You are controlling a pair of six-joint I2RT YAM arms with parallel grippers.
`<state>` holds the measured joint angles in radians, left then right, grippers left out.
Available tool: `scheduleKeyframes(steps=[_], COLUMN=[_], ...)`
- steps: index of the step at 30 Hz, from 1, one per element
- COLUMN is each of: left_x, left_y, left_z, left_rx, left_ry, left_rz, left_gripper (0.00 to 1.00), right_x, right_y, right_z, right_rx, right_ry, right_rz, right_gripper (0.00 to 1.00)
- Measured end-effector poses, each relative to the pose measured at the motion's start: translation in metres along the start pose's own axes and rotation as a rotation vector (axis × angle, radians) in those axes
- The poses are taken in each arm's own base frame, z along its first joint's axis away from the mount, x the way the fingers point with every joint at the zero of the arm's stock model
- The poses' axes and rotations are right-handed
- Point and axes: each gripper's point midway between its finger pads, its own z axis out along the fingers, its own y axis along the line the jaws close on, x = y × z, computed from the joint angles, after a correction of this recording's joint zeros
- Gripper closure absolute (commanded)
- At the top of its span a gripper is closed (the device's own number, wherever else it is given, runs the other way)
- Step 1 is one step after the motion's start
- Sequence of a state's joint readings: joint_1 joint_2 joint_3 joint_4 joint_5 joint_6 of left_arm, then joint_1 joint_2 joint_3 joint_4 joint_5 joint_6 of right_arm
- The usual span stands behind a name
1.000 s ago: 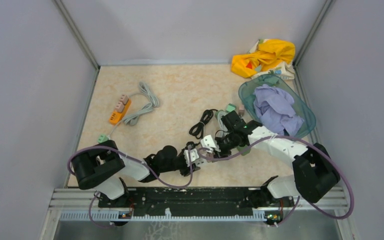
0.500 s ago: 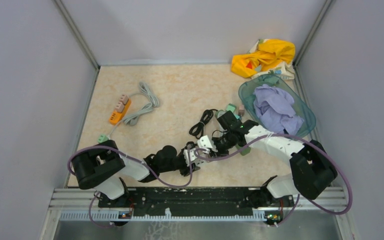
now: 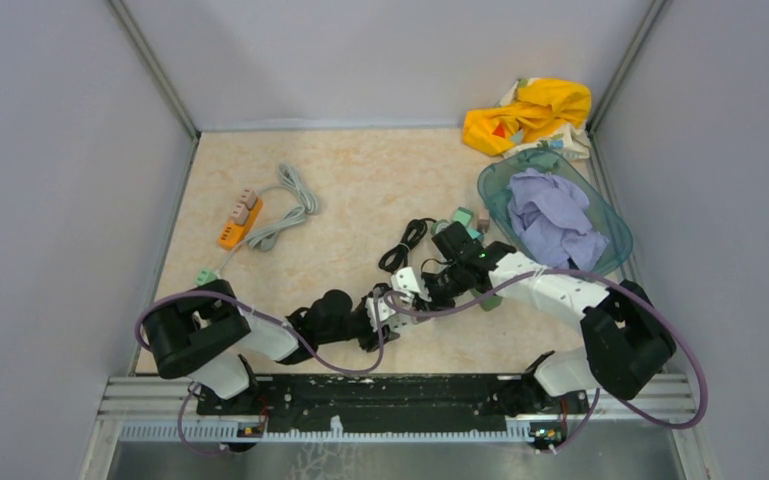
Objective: Pull the plug off the socket
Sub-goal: Remove the plug from the socket.
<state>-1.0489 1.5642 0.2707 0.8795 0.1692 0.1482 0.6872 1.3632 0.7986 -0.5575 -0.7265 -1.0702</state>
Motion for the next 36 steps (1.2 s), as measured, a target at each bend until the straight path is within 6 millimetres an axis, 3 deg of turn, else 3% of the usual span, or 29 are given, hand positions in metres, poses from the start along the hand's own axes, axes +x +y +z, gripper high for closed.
scheduleKeyframes(steps=[10,16,29,36], left_x=[0.000,0.000,0.000,-0.003], left_y=[0.003,0.000,0.001,-0.002], left_z=[0.000,0.000,-0.001,-0.001], left_rx=[-0.002,0.012,0.017,0.029], left_ry=[-0.004,-0.004,-0.005,-0.019], left_rz=[-0.004,-0.004,-0.019,-0.029], left_gripper=[1.00,1.00,1.00,1.00], right_x=[0.008,0.002,0.006,0.008], right_y=[0.000,0.006,0.000,0.005], right_z=[-0.009,-0.002,-0.007,-0.011], right_rx=[-0.008,-0.047,-0.019,-0.044], right_ry=[-0.005,-0.015,0.012,-0.008], right_rz=[-0.056,-0.101,-0.021,-0.061], right_gripper=[1.00,1.00,1.00,1.00])
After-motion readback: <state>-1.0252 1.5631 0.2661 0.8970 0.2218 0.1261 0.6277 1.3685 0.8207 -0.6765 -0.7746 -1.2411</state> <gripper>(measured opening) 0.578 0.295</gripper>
